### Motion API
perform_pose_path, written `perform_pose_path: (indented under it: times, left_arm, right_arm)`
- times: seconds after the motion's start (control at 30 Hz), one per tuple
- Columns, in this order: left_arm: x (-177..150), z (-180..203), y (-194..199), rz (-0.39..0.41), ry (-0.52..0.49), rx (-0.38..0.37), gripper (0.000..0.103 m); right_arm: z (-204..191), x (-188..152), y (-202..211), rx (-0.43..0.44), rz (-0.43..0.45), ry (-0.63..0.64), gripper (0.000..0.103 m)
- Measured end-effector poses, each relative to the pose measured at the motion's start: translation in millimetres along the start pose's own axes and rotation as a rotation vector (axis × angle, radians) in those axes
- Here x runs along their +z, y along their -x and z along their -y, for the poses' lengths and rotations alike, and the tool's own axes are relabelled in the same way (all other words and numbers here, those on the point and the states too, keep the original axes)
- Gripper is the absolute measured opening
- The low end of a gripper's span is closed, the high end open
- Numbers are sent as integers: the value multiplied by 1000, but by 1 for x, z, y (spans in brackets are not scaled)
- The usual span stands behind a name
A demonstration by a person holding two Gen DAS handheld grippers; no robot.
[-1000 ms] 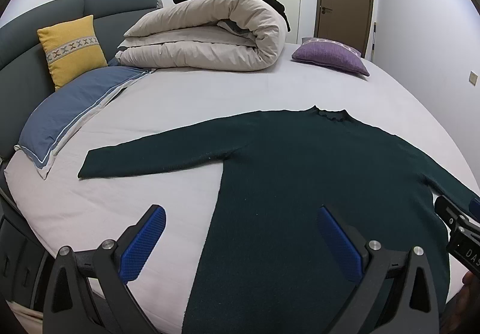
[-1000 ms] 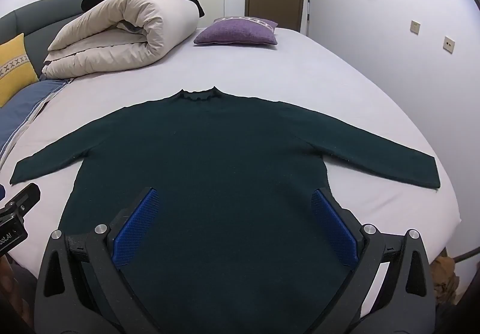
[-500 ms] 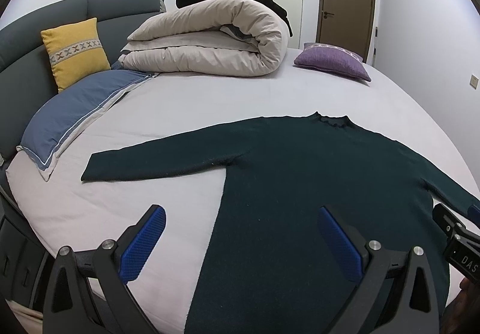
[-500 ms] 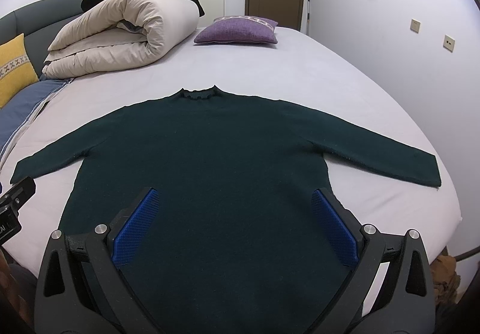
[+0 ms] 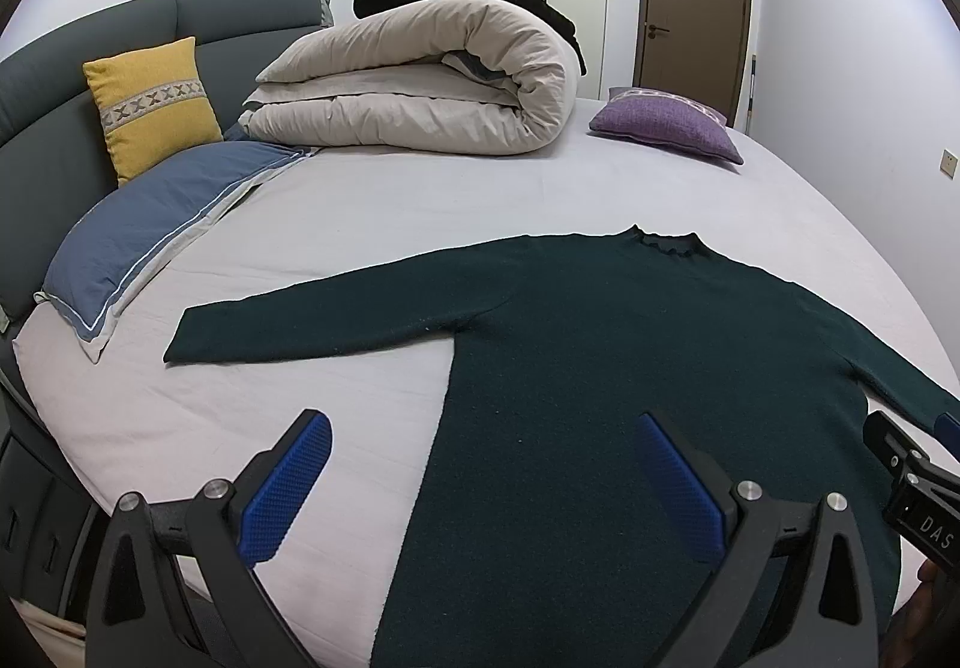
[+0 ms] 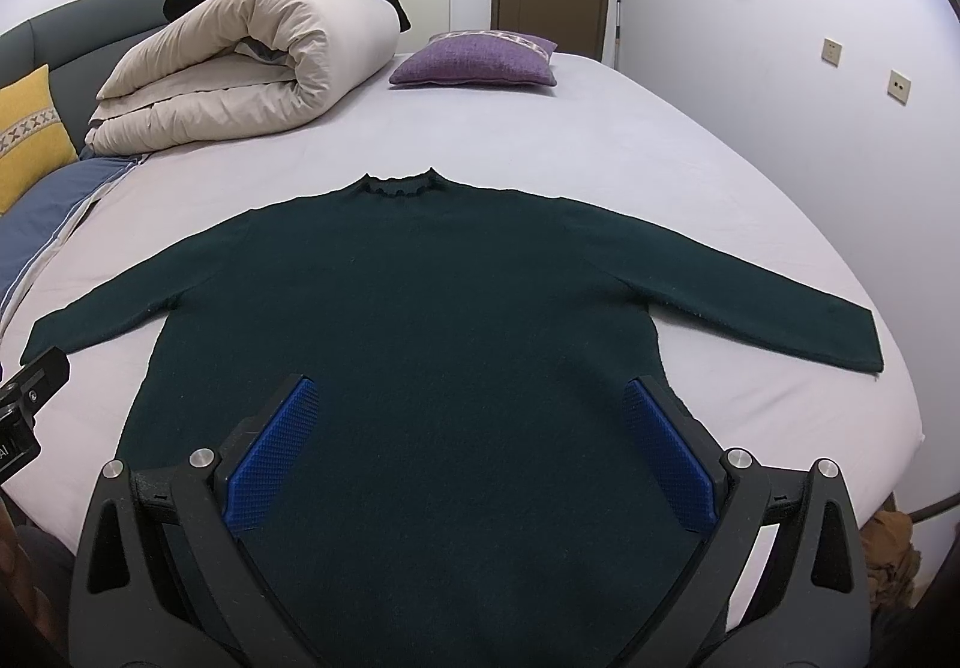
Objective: Fold small clothes
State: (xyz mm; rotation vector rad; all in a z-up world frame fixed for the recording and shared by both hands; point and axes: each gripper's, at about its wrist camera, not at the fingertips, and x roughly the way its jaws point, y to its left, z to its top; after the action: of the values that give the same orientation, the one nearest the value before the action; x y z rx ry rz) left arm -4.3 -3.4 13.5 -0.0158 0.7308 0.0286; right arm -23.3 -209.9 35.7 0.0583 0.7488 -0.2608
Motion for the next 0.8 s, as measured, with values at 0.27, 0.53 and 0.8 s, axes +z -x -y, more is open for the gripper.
perform_pose_path:
  times: [0.27, 0.53, 0.8]
  left_arm:
    - [-1, -1, 0, 1, 1, -1, 103]
    - [-1, -1, 0, 0, 2, -1, 103]
    - [-1, -2, 0, 0, 0, -1, 103]
  right_arm:
    - [-1, -2, 0, -2, -1, 0, 103]
    - [-3, -5, -1, -1, -2, -1, 103]
    - [-3, -6, -2, -1, -2, -2, 103]
